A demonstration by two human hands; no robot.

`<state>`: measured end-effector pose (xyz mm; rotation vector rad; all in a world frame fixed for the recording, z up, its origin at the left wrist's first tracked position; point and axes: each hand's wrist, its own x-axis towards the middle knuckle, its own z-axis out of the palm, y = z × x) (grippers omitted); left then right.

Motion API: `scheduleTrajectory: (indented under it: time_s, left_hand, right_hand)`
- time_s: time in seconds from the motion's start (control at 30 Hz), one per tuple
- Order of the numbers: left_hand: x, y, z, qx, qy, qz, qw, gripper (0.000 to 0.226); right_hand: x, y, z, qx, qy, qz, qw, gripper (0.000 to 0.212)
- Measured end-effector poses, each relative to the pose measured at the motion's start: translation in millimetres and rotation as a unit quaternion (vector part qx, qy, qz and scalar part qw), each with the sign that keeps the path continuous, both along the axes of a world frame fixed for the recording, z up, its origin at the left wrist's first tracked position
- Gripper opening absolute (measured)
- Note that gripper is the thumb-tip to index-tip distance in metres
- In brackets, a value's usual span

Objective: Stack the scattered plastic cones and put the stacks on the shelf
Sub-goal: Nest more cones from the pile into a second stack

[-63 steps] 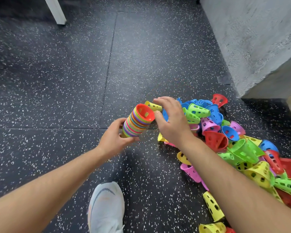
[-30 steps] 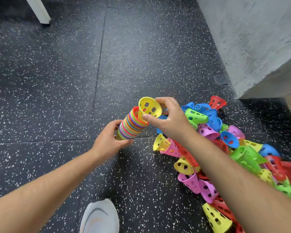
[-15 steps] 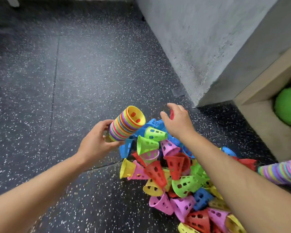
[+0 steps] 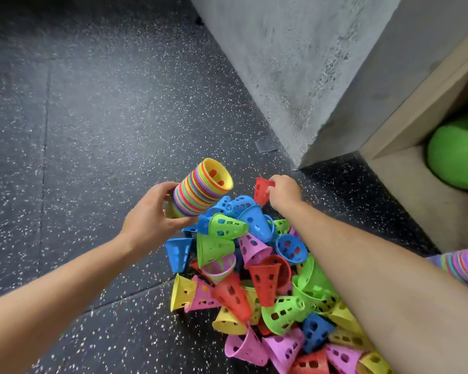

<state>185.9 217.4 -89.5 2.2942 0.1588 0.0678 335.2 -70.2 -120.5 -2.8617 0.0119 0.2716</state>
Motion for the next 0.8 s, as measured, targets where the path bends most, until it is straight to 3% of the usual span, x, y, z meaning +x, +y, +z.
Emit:
scheduleTrajectory:
  time_s: [0.2, 0.33, 0.47, 0.7, 0.8]
  left_hand:
    - [-13, 9, 5, 0.011, 0.012, 0.017, 1.0, 0.075]
    - [-31, 12, 15, 0.015, 0.019, 0.037, 0.999, 0.074]
    - [-65, 15, 25, 0.012, 0.021, 0.057, 0.998, 0.075]
    - [-134, 19, 31, -0.007, 0.01, 0.098, 0.995, 0.074]
    - [-164, 17, 25, -0.013, 0.017, 0.113, 0.993, 0.075]
  right_hand:
    - [-24, -4, 30, 0.139, -0.096, 0.008, 0.986, 0.022]
    - [-59, 19, 78, 0.255, -0.214, 0.072, 0.94, 0.018]
    - [-100, 52, 117, 0.347, -0.269, 0.136, 0.888, 0.015]
    - [-175, 76, 123, 0.362, -0.177, 0.296, 0.866, 0.022]
    - [-200, 74, 110, 0.343, -0.159, 0.297, 0.877, 0.031]
